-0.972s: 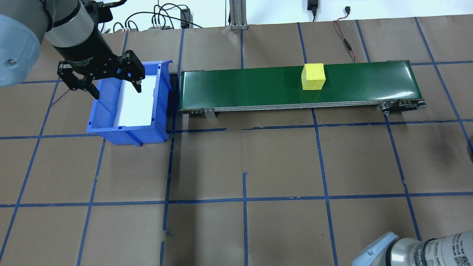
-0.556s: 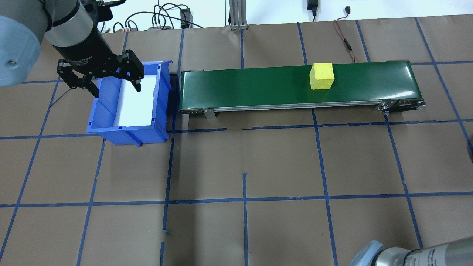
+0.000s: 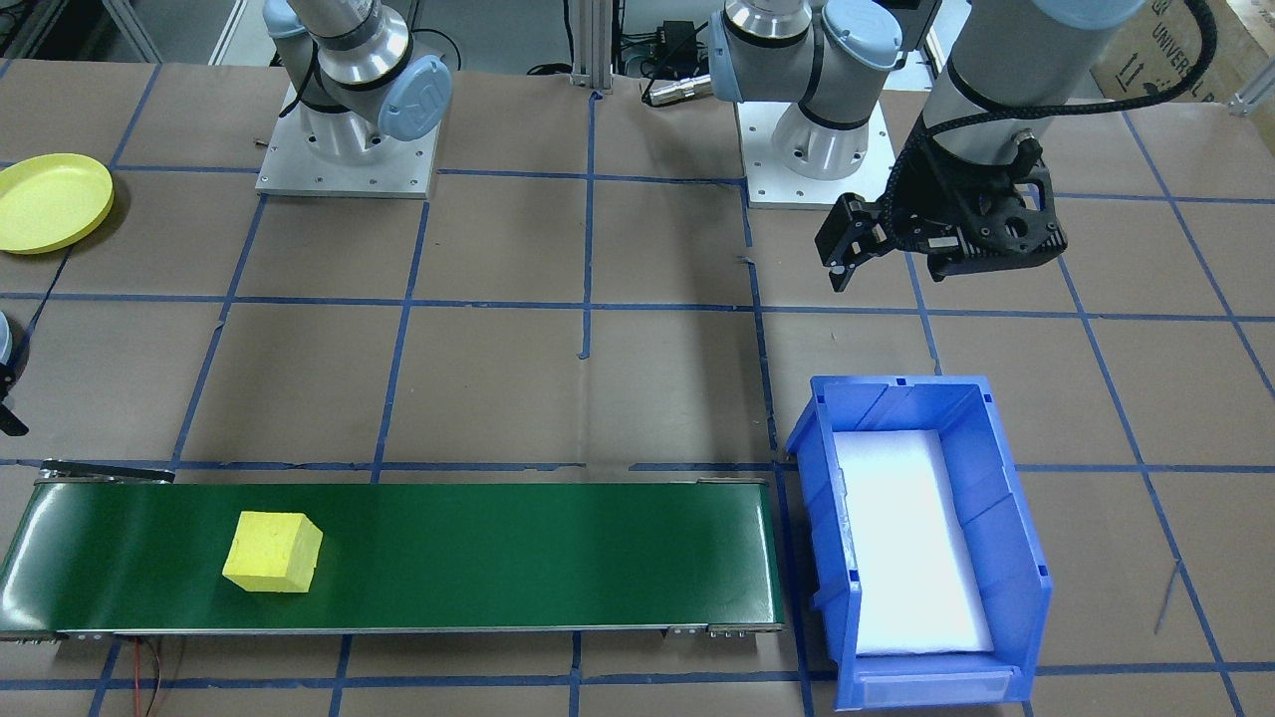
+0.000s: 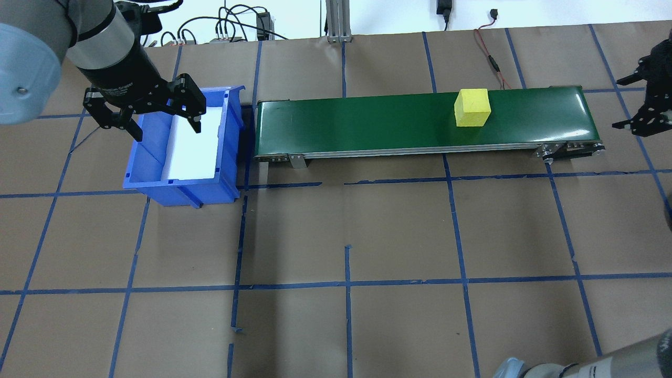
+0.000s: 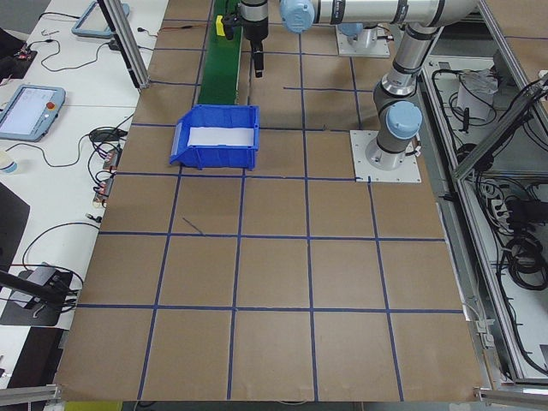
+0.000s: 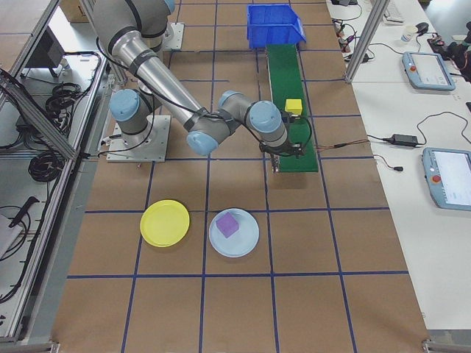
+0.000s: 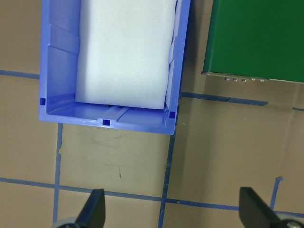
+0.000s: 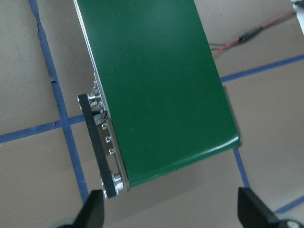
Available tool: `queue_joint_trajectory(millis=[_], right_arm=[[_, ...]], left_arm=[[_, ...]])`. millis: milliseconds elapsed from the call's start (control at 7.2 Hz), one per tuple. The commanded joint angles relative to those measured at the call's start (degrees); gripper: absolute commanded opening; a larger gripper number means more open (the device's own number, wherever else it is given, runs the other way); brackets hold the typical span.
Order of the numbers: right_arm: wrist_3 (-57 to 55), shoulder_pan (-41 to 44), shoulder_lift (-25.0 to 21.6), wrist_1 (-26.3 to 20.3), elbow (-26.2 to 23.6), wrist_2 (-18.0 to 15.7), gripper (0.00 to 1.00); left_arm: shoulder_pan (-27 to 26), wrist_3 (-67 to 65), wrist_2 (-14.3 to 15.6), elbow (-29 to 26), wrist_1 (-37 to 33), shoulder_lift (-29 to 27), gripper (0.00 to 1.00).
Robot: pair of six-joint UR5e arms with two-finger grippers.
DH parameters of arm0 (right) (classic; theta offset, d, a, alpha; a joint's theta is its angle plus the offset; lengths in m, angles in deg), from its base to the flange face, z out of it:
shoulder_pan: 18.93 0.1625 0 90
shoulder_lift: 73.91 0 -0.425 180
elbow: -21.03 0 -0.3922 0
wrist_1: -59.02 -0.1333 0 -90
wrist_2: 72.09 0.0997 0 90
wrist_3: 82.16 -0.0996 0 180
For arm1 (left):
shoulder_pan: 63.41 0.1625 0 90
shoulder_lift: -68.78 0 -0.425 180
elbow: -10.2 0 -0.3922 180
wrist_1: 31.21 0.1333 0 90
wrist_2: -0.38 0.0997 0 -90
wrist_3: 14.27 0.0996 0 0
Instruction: Move block left to right into plate
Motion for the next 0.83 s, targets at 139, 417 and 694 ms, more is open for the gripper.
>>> queue_joint_trajectory(millis=[139,417,694], right_arm=[[6.63,5.0,4.9,-1.62,4.16,0.97,0.99],[6.72,8.35,7.12,-2.86,5.41,3.06,0.99],[6.28,9.41,8.17,-4.27,5.41,5.37,0.99]], left_arm=[[0.08,0.17,-0.02,0.07,0.2,-0.09,1.0],[-0.1,0.17,-0.11,0.25,0.21,-0.26,1.0],[-0.19,0.08,-0.11,0.07,0.21,-0.26,1.0]])
